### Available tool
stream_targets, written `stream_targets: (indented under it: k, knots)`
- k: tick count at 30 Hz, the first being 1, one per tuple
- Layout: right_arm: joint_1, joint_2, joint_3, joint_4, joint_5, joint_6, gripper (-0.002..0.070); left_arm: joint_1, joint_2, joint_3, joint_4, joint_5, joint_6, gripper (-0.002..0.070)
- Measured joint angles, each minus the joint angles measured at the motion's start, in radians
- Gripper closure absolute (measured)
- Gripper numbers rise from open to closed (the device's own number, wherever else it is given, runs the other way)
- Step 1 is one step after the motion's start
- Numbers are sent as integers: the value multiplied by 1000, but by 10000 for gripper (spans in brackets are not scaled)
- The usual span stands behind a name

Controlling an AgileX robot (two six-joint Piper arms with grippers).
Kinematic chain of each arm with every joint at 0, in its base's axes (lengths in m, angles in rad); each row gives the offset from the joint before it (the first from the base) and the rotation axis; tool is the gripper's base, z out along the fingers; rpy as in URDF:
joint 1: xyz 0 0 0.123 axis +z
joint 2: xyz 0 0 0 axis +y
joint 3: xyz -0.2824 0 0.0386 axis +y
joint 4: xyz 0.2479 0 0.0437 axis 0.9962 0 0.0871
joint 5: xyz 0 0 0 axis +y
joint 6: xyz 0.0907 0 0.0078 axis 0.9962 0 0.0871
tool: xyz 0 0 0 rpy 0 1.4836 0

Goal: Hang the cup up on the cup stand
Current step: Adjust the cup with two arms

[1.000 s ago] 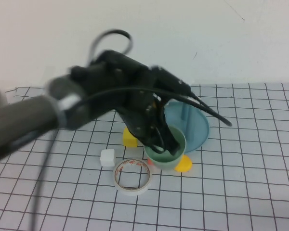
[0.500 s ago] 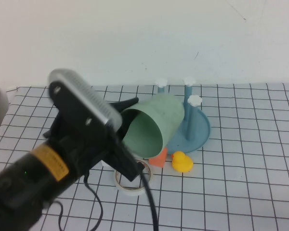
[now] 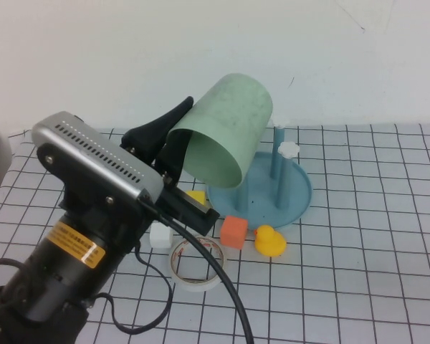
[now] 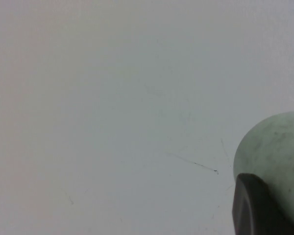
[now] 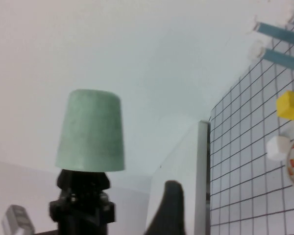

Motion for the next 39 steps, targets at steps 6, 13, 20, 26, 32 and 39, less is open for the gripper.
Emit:
stream_targets:
  k: [6, 13, 20, 26, 32, 39]
  knots:
    - [0, 201, -140, 4, 38, -96, 9, 0, 19, 0, 0, -14, -2, 665]
    - [0, 366, -194, 8, 38, -125, 4, 0, 19, 0, 19, -18, -2, 665]
    - [0, 450, -201, 10, 38, -129, 5, 0, 19, 0, 29, -21, -3, 665]
    - [0, 511, -229, 10, 38, -130, 5, 0, 19, 0, 33, -21, -3, 665]
    - [0, 604, -289, 12, 88, -123, 5, 0, 19, 0, 35, 3, -3, 665]
    - [7, 741, -451, 12, 251, -48, 5, 0, 45, 0, 37, 15, -3, 665]
